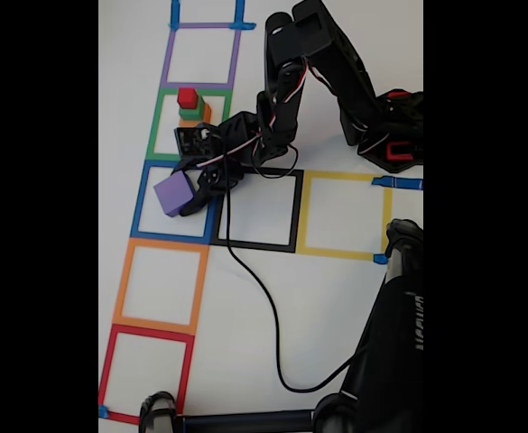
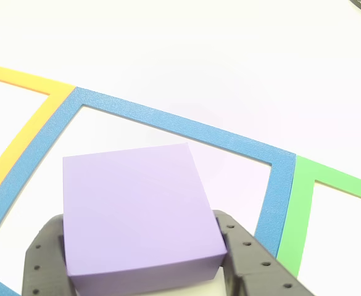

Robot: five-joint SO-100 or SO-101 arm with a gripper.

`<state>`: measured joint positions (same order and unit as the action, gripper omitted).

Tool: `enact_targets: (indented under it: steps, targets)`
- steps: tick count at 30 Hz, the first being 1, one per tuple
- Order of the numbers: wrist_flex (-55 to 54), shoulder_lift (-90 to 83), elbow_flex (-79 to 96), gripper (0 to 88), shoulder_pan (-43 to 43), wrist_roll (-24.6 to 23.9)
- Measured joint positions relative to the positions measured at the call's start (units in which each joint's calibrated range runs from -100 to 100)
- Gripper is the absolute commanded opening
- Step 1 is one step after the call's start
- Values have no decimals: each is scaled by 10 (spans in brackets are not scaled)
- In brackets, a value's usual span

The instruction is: Tower of hanoi

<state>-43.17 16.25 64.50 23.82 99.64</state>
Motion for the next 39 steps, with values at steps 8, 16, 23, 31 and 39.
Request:
enact_targets:
  steps: [8, 16, 23, 31, 39]
  targets:
    - [-8, 5, 0, 180, 0, 0]
    - [-15, 9, 0, 231, -2, 0]
    - [-19, 9, 0, 281, -2, 0]
    - [-32, 9, 6, 295, -12, 0]
    - [-40, -28, 46, 268, -9, 0]
